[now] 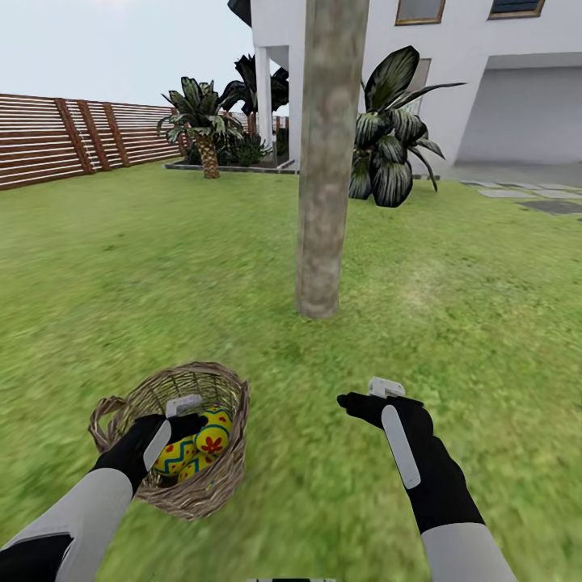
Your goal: Take the three Easter eggs out of the wicker basket on the lawn in the garden, then place them on the lawn next to a single tree (choose any tree) so that all three eggs are next to the same tree and none are left in the basket.
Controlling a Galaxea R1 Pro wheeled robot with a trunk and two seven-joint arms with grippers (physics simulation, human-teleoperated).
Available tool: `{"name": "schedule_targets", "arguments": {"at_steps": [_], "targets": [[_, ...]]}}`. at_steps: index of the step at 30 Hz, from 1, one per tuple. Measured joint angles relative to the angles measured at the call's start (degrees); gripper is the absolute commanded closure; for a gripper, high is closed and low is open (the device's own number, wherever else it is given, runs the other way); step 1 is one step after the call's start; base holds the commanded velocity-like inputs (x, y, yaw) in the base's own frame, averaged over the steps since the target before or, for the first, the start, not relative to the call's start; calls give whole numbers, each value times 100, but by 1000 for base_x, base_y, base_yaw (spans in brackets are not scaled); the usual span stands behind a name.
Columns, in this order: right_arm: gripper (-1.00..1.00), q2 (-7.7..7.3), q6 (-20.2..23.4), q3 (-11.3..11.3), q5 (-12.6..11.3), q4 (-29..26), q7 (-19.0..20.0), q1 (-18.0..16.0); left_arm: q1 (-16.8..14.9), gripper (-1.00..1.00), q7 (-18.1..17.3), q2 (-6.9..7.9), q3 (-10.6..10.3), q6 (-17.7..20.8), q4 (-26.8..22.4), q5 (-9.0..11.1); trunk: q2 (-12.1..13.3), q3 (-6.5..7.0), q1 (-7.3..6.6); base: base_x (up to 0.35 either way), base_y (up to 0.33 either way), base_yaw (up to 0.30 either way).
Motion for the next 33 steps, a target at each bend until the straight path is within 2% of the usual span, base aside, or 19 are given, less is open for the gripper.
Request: {"name": "schedule_targets", "arguments": {"at_steps": [15,24,26,33], "targets": [[-100,0,-14,-7,0,-133,0,13,32,-100,0,2,-6,-17,-302,-2,0,0,0,0,0,0],[-100,1,-25,40,-2,-1192,7,115,35,-100,0,2,-7,-18,-335,-4,0,0,0,0,0,0],[-100,3,-28,93,-3,-1315,14,156,35,-100,0,-1,-7,-18,-340,-3,0,0,0,0,0,0],[-100,0,-38,253,-1,-1576,19,246,43,-100,0,-6,-6,-18,-403,-6,-8,-133,15,0,0,0]]}}
